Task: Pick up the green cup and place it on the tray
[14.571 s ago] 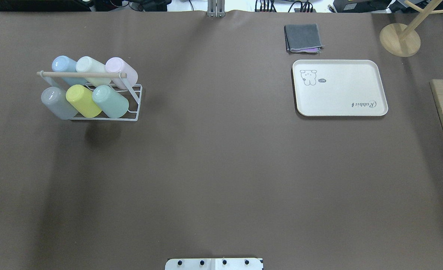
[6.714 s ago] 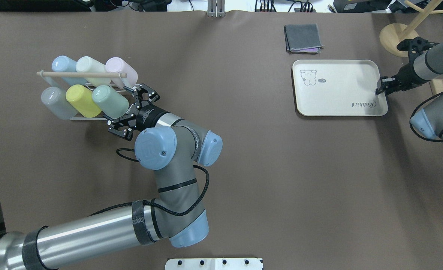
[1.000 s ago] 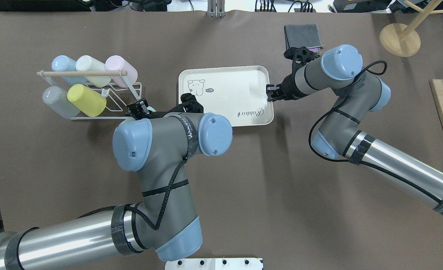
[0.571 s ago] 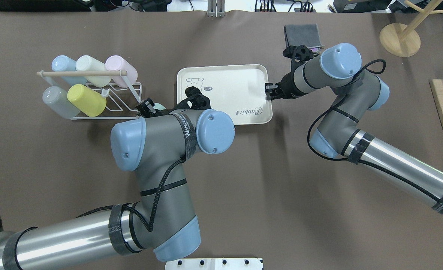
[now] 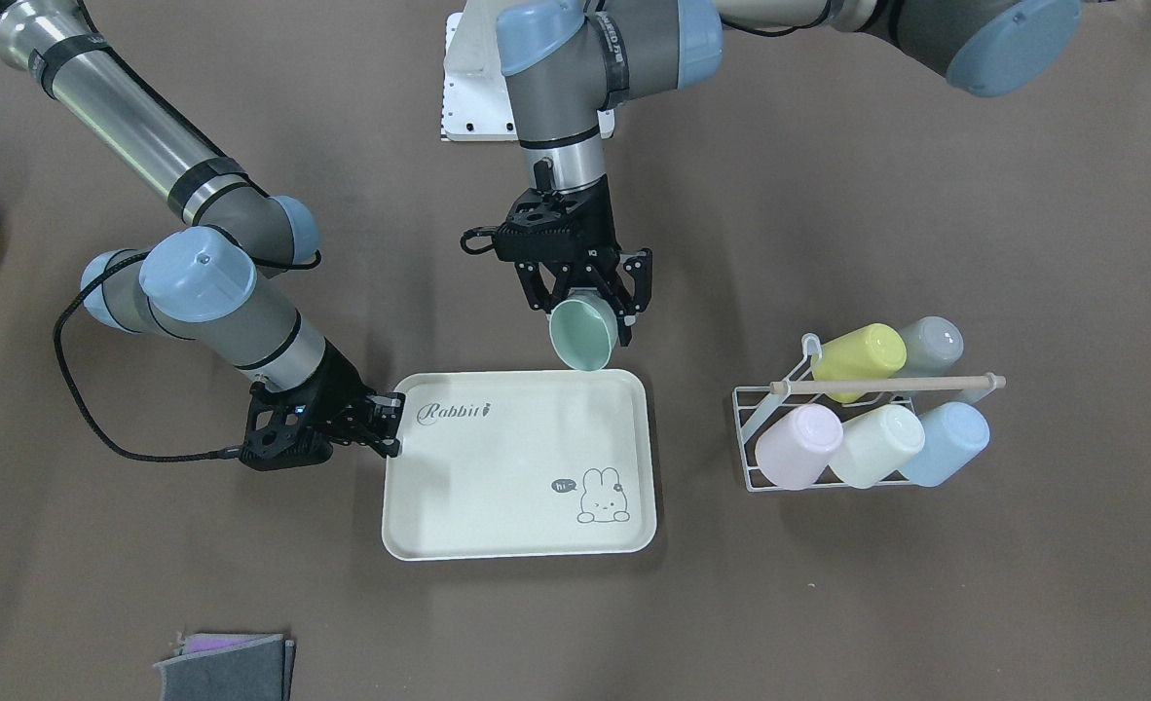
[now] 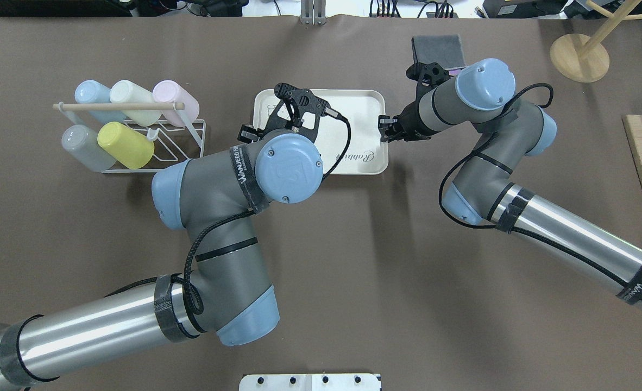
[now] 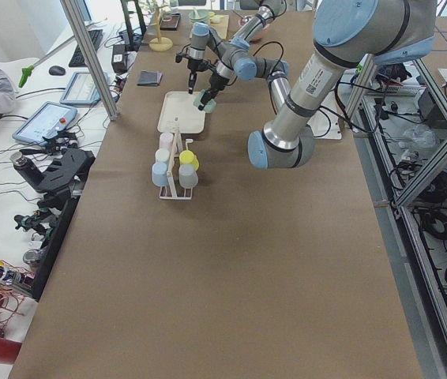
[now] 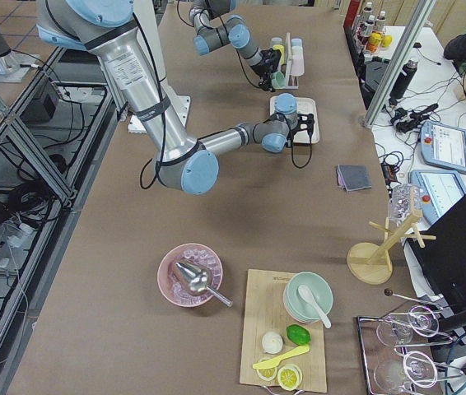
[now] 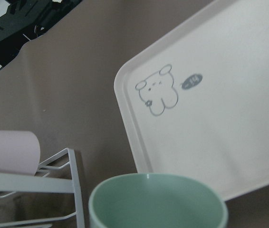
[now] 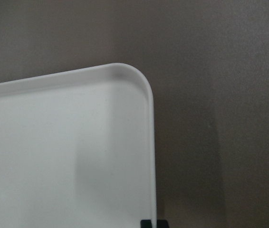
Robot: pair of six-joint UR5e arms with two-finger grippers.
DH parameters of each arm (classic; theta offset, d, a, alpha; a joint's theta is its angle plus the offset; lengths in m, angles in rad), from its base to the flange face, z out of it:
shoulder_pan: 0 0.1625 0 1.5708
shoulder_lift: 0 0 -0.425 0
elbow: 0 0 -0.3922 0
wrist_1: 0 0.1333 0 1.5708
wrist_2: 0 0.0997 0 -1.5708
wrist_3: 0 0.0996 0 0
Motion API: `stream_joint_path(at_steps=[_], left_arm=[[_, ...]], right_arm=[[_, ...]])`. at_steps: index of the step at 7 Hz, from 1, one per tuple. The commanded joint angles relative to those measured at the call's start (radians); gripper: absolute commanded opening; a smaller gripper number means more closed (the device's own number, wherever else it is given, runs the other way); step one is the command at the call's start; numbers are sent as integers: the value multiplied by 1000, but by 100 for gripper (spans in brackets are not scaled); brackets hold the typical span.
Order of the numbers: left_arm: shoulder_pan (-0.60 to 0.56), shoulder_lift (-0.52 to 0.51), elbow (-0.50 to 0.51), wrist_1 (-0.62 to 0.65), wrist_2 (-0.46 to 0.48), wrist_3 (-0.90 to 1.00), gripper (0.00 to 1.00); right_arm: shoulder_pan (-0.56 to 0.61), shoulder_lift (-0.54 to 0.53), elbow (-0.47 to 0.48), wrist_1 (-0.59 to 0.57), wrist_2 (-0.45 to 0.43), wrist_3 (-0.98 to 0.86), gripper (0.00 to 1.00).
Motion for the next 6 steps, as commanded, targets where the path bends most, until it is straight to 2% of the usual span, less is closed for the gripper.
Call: stream_joint_path(at_steps=[1,2,3,6], left_arm=[[-8,10,62,-310,58,-38,12],[-6,16,91,-431,65,-121,12],[-2,15,119,-483,138,-128,12],[41,-8,344,-809,253,-128,11]], right_arm=[[0,6,-3,-1,19,35,99],[0,8,3,2,37,91,100],[0,5,9,3,39,90,100],[30,-17,11,3,34,61,100]])
